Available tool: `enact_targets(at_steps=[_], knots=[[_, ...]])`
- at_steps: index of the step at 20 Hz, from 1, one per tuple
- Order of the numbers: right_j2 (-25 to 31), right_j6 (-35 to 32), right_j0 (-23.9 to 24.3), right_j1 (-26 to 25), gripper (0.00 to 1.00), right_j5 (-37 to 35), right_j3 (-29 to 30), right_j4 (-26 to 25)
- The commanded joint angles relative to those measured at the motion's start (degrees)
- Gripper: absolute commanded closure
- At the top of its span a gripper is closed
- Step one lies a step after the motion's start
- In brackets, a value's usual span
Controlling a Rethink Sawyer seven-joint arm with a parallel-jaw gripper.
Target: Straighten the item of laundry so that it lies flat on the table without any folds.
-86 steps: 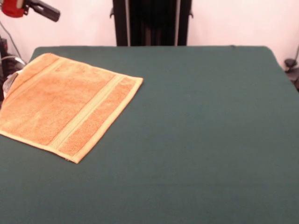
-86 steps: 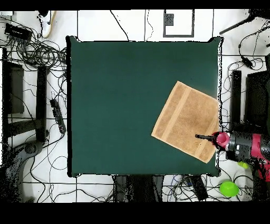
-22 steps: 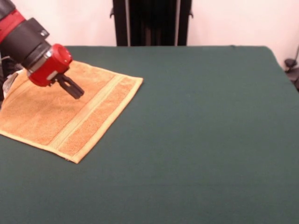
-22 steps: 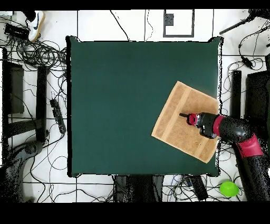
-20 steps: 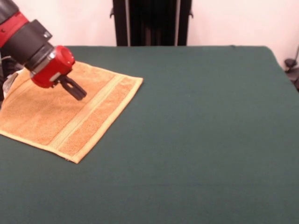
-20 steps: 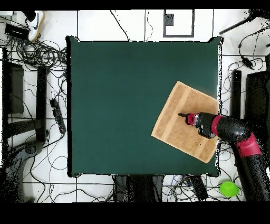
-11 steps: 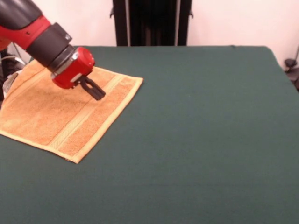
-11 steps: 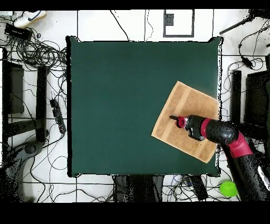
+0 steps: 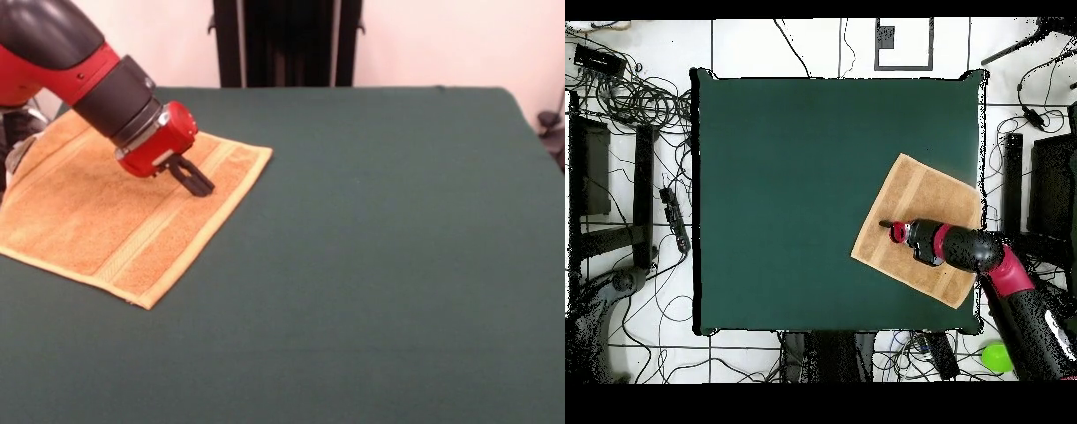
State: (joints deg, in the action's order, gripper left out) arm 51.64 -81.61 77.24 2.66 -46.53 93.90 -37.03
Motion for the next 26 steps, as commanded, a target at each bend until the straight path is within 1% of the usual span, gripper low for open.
enact_targets(at_steps=[1, 3, 5, 10, 12, 17, 21, 24, 26], knots=[[-11.1, 3.1, -8.5, -7.9, 1.00, 9.8, -11.7, -10.6], [-11.7, 3.1, -9.0, -8.8, 1.00, 10.8, -13.0, -11.6], [-11.4, 4.2, -8.8, -9.8, 1.00, 11.2, -13.5, -11.4], [-7.9, 9.3, -4.9, -14.1, 1.00, 9.9, -12.2, -6.0], [-6.7, 10.3, -3.7, -15.7, 1.00, 10.0, -11.4, -4.3], [-5.3, 9.0, -2.3, -18.2, 1.00, 11.7, -9.1, -0.9], [-4.3, 9.2, -1.8, -19.8, 1.00, 12.6, -7.9, 0.3], [-4.5, 8.1, -2.6, -19.4, 1.00, 14.0, -7.7, -0.6], [-5.3, 5.4, -3.8, -18.2, 1.00, 16.2, -7.6, -2.0]])
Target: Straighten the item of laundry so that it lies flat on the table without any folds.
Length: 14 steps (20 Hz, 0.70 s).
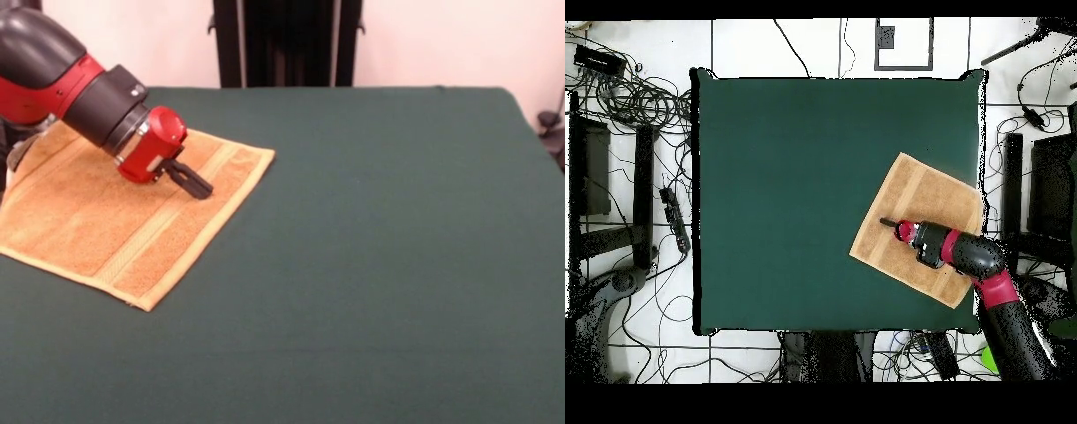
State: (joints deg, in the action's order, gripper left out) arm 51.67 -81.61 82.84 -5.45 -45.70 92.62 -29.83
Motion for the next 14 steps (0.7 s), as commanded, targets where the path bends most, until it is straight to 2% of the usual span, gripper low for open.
enact_targets(at_steps=[1, 7, 14], knots=[[-5.8, 4.2, -9.9, -9.5, 1.00, 16.3, -6.3, -9.8], [-7.3, -1.9, -13.3, -7.8, 1.00, 22.2, -5.5, -11.7], [-9.1, -5.4, -17.1, -6.5, 1.00, 27.2, -5.2, -12.3]])
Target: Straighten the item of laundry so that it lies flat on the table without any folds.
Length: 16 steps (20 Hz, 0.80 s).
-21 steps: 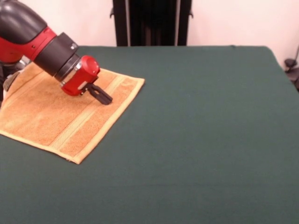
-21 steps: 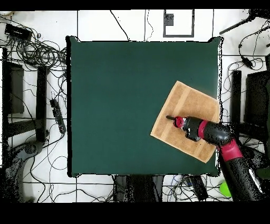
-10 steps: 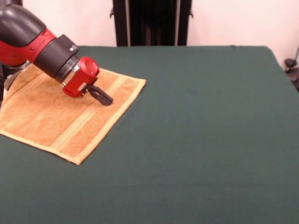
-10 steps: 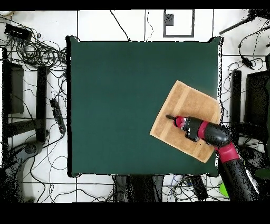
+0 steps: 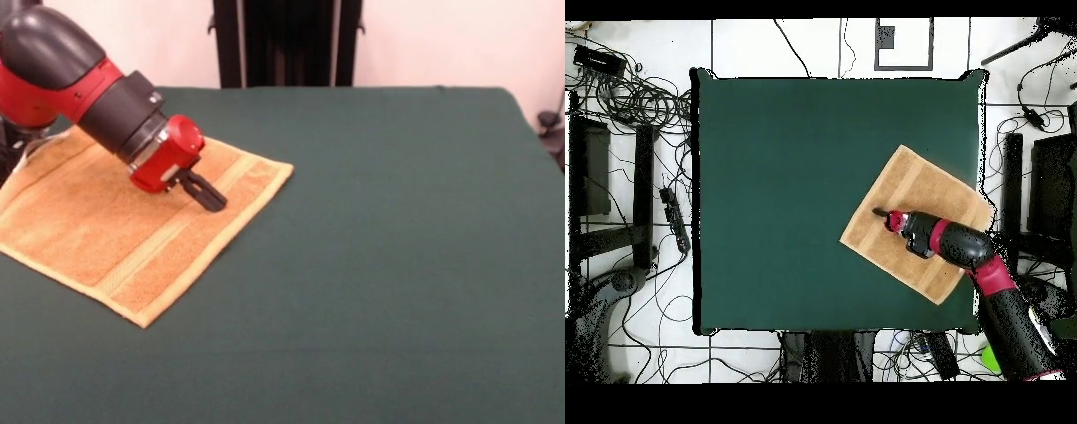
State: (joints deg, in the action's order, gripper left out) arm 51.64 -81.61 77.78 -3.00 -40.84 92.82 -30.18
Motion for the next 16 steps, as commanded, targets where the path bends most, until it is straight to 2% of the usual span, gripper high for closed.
enact_targets(at_steps=[1, 16], knots=[[-9.3, -5.7, -12.4, -8.8, 1.00, 23.0, -5.1, -11.7], [-11.3, -4.5, -14.9, -9.4, 1.00, 27.5, -4.5, -5.9]])
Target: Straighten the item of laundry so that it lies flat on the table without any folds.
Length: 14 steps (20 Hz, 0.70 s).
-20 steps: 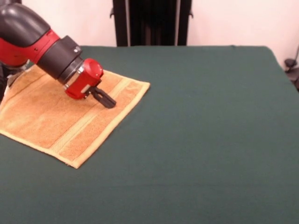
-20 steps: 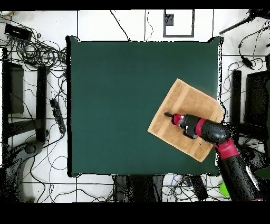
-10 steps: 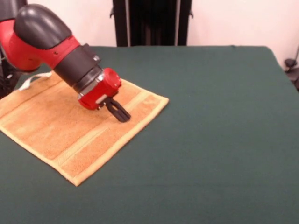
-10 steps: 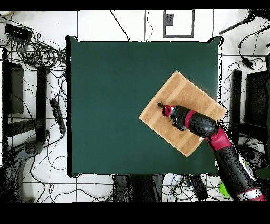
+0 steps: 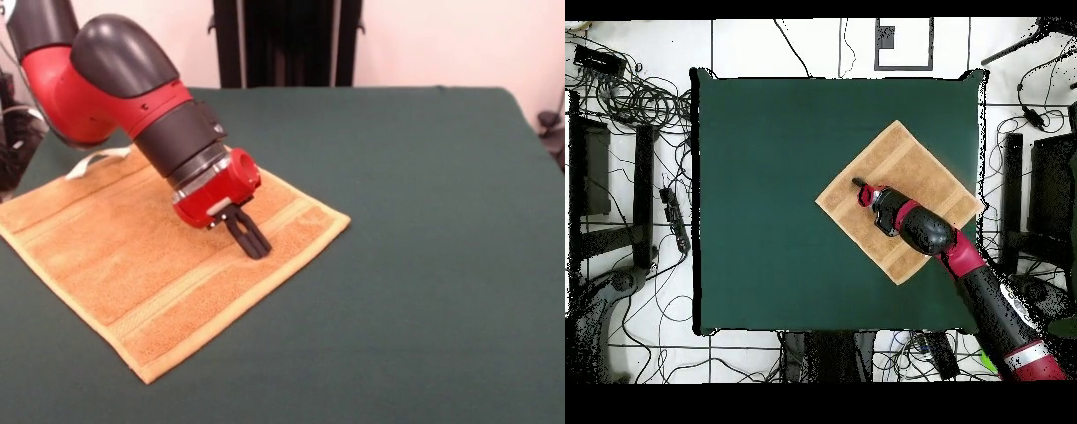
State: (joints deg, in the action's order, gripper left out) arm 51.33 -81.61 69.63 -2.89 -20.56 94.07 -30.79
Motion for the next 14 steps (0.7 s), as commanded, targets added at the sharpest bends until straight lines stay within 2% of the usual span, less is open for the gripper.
enact_targets(at_steps=[1, 14], knots=[[-11.0, -4.6, -7.0, -9.6, 1.00, 7.5, -5.7, -4.9], [-11.3, -6.4, -9.2, -10.2, 1.00, 11.1, -5.2, -2.9]])
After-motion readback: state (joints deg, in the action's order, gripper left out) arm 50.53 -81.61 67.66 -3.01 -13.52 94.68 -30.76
